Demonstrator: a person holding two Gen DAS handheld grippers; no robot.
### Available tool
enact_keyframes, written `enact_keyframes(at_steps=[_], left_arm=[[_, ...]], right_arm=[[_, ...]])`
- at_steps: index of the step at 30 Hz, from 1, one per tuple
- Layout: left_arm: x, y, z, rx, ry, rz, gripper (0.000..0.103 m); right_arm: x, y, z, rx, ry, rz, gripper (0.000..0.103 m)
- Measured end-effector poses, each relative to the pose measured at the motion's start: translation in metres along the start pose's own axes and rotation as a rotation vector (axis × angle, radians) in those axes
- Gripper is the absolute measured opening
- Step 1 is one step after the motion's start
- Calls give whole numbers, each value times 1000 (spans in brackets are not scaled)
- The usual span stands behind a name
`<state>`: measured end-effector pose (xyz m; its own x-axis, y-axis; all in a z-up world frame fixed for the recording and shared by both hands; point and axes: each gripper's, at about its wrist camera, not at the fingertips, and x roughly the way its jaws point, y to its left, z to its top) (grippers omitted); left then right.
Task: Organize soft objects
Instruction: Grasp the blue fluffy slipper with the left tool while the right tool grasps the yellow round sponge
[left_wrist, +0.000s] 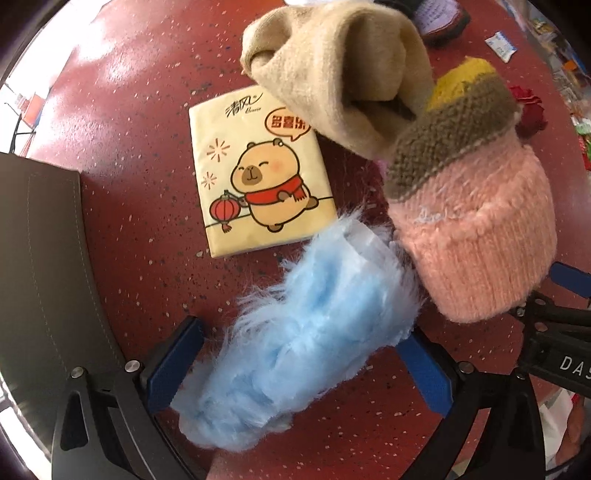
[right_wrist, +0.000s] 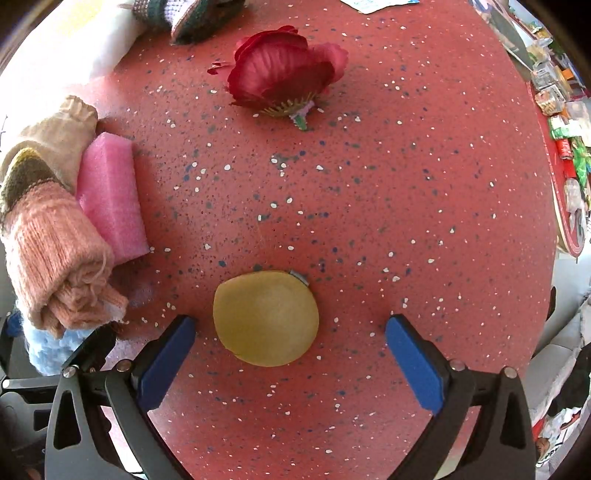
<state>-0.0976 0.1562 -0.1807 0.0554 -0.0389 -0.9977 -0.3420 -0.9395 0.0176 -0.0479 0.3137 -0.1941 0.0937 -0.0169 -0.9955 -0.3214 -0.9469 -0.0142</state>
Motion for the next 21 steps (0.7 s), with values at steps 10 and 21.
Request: enact_keyframes(at_steps=[10,21], left_arm=[[-18,-23,-5,50,16,0,23],[-42,-57,-63,120,38,-77,23]], right_arm=[[-28,-22,-15,-20,-9,16,50],[-35,-66,-63,41,73,121,49]])
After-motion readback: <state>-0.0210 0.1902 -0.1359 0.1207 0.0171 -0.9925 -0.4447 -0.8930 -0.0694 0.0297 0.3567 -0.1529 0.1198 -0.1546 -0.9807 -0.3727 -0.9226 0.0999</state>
